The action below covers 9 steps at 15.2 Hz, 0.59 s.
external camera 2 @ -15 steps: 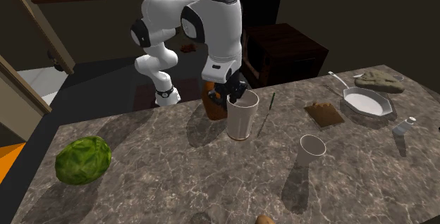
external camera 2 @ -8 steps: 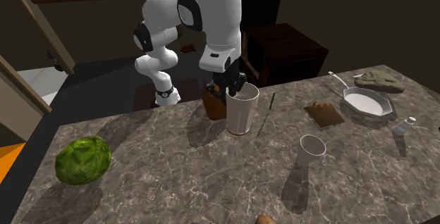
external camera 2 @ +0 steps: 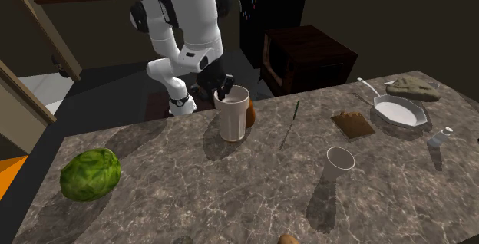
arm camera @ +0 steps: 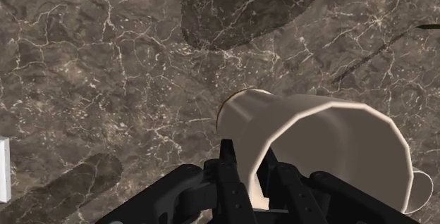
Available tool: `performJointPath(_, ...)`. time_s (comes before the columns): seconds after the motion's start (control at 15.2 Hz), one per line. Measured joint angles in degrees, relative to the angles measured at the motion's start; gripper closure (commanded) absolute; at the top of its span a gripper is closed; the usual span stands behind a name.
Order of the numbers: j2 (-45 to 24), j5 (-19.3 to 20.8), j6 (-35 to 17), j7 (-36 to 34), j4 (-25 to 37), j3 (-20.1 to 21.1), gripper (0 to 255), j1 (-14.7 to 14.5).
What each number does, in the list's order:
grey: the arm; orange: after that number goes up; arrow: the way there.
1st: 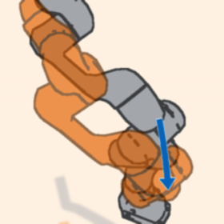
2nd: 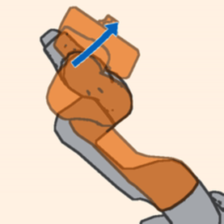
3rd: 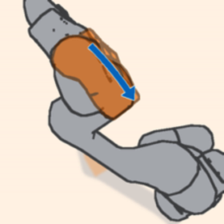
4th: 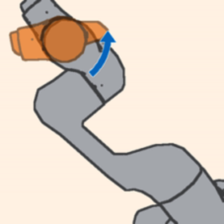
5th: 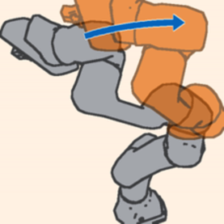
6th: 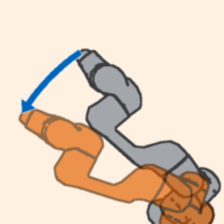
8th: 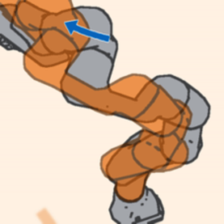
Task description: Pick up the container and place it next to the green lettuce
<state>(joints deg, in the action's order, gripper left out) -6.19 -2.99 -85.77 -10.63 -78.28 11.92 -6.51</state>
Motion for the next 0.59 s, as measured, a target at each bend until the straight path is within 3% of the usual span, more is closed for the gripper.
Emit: performJointPath(0.59,13.96,-2.26,-1.09,11.57,-15.76,-5.90,255,5.82)
